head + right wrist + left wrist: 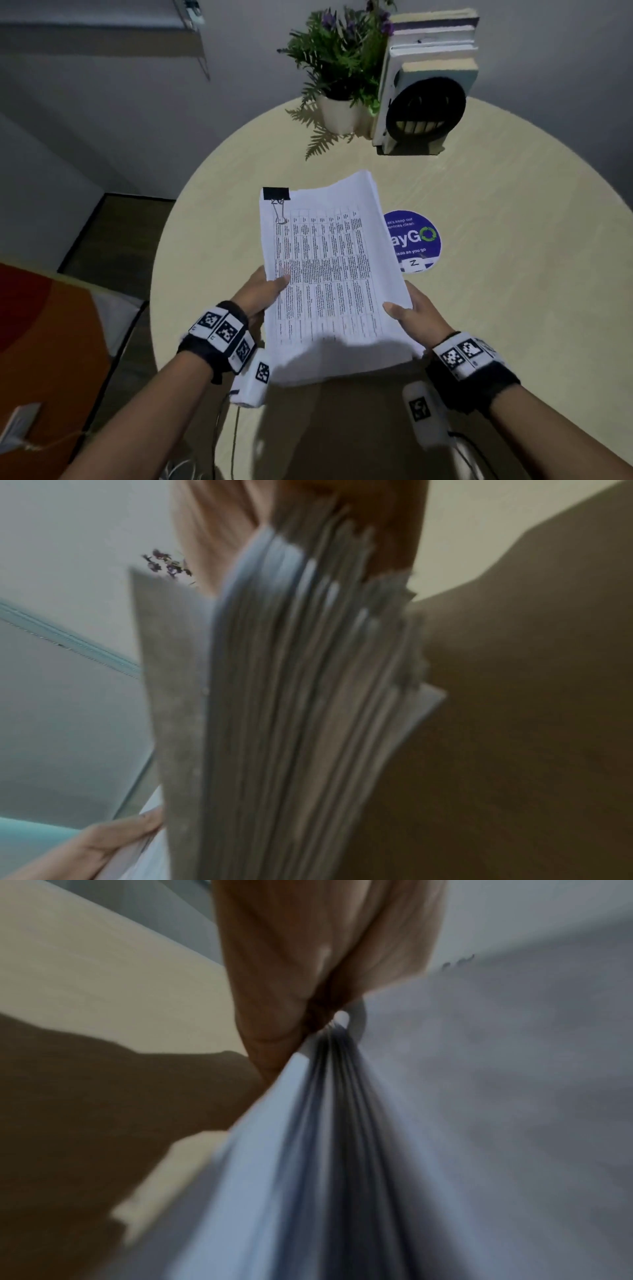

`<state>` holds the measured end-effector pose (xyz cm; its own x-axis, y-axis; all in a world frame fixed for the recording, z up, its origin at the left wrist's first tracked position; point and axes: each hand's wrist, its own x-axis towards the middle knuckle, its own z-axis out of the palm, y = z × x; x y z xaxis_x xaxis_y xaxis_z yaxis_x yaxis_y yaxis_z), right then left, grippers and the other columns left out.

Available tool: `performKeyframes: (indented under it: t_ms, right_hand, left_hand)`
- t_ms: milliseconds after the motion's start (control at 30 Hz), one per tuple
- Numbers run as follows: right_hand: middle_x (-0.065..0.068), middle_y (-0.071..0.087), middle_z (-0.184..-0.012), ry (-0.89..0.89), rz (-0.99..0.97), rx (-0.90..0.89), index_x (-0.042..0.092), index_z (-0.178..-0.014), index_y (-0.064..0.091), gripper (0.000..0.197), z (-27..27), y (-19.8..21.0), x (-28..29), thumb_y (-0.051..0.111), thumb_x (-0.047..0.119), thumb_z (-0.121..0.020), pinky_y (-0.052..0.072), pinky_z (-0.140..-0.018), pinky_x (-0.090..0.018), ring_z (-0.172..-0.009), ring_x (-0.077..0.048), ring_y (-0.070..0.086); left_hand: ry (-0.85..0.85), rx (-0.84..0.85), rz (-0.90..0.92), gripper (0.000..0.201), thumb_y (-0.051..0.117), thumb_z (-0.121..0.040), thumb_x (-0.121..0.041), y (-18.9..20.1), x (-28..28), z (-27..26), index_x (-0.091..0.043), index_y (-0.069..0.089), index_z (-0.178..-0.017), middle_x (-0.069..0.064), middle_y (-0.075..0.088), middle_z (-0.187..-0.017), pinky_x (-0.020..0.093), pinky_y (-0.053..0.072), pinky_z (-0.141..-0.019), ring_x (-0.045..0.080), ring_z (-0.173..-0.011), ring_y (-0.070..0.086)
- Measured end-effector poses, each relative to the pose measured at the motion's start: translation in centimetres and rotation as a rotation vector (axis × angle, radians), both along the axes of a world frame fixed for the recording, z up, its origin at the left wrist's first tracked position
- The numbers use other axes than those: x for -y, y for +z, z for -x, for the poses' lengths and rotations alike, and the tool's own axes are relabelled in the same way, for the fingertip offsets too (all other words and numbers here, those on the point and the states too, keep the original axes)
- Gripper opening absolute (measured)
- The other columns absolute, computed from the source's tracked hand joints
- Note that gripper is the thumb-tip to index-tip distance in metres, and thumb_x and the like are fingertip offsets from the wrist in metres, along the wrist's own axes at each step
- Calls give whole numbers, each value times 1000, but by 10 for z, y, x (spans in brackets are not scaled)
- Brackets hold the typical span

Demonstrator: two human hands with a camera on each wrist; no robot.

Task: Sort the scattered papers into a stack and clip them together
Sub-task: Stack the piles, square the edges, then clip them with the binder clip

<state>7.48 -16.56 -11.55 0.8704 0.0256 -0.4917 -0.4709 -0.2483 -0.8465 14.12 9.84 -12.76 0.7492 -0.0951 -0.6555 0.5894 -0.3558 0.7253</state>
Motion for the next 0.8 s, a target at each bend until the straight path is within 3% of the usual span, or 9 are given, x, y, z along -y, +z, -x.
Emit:
performKeyframes:
  t_ms: [100, 167, 233, 333, 400, 467, 533, 600, 800]
  right_hand:
    - [-7, 47, -141, 24, 19, 25, 16, -139, 38, 55, -36, 4, -24, 57, 20, -87, 33, -110, -51, -131, -27, 43]
    - [-5, 29, -152, 14, 57, 1, 14, -145, 26, 62, -64, 9, -40, 55, 21, -91, 22, -116, -43, -141, -24, 27]
    - [-6, 25, -153, 16, 81, -21, 11, -145, 22, 59, -92, 11, -54, 50, 18, -94, 22, -115, -36, -142, -23, 23]
    - [-14, 49, -134, 5, 105, 43, 6, -131, 41, 38, -128, 12, -74, 47, 10, -93, 37, -96, -32, -121, -28, 48]
    - [-19, 54, -127, -46, 150, 72, 3, -124, 44, 31, -148, 8, -85, 45, 10, -94, 41, -79, -30, -101, -25, 54]
    - [-14, 50, -135, -87, 179, 66, 9, -131, 38, 36, -162, 4, -93, 42, 10, -95, 41, -73, -30, -99, -26, 53]
    - [-9, 35, -148, -32, 277, 53, 15, -143, 22, 50, -174, 4, -99, 37, 10, -96, 44, -88, -38, -118, -30, 49]
    - [-12, 22, -153, 70, 452, 40, 8, -147, 7, 57, -181, 5, -107, 35, 10, -97, 31, -106, -41, -136, -32, 31]
    - [-10, 19, -154, 128, 578, 16, 9, -147, -4, 65, -193, 4, -115, 36, 23, -97, 19, -109, -46, -140, -31, 15]
  left_hand:
    - [98, 17, 46, 74, 59, -82, -45, -21, -28, -17, -7, 33, -141, 12, 46, -143, 51, 36, -108, 31, -128, 48]
    - [186, 15, 17, 76, 59, -82, -48, -7, -35, -26, -3, 33, -138, 7, 46, -141, 46, 36, -108, 27, -126, 48]
    - [247, 6, -28, 63, 53, -90, -39, -16, -50, -40, -1, 35, -136, 8, 48, -136, 45, 37, -108, 28, -124, 49]
    - [263, -12, -111, 61, 50, -90, -40, -6, -55, -53, 1, 39, -134, 20, 54, -130, 45, 41, -104, 35, -117, 54]
    - [288, 8, -175, 41, 43, -97, -29, -1, -57, -63, 4, 46, -123, 22, 60, -110, 38, 47, -89, 33, -98, 59]
    - [301, 45, -297, 42, 43, -97, -27, 2, -56, -73, 4, 45, -126, 23, 56, -124, 42, 46, -96, 37, -109, 56]
    - [334, 74, -373, 44, 44, -97, -25, 1, -56, -84, 3, 44, -129, 24, 51, -132, 45, 42, -103, 40, -119, 51]
    - [327, 86, -422, 43, 43, -97, -23, 0, -56, -95, 3, 42, -132, 23, 48, -135, 40, 39, -103, 38, -123, 48]
    - [227, 82, -403, 61, 50, -94, -32, 19, -49, -121, 3, 22, -136, 22, 34, -145, 39, 35, -102, 36, -131, 39]
